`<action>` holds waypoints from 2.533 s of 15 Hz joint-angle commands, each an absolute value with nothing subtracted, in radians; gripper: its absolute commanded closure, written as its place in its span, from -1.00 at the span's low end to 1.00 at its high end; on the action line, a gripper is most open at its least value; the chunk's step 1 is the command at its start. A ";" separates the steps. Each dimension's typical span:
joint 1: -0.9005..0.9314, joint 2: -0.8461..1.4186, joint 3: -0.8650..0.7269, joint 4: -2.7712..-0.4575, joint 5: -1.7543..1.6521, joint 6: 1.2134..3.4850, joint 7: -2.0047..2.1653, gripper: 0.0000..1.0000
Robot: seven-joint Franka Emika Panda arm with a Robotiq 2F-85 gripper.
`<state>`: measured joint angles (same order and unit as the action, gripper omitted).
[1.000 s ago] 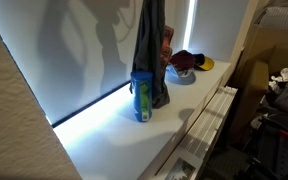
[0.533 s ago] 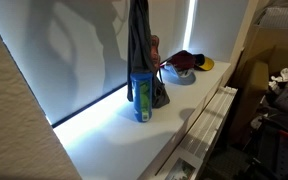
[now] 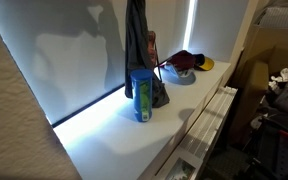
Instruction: Pick up the grey cloth and put it on top of the blue container.
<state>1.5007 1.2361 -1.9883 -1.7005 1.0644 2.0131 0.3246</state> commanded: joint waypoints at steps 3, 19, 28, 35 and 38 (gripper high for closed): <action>1.645 1.076 -2.040 -1.727 0.972 1.981 0.407 0.99; 1.731 0.824 -2.091 -1.732 0.994 1.960 0.221 0.99; 1.814 0.861 -1.872 -2.037 1.554 2.669 -0.366 0.99; 1.730 0.962 -1.727 -1.849 2.174 2.912 -0.775 0.99; 1.732 1.001 -1.751 -1.821 2.366 2.885 -0.798 0.99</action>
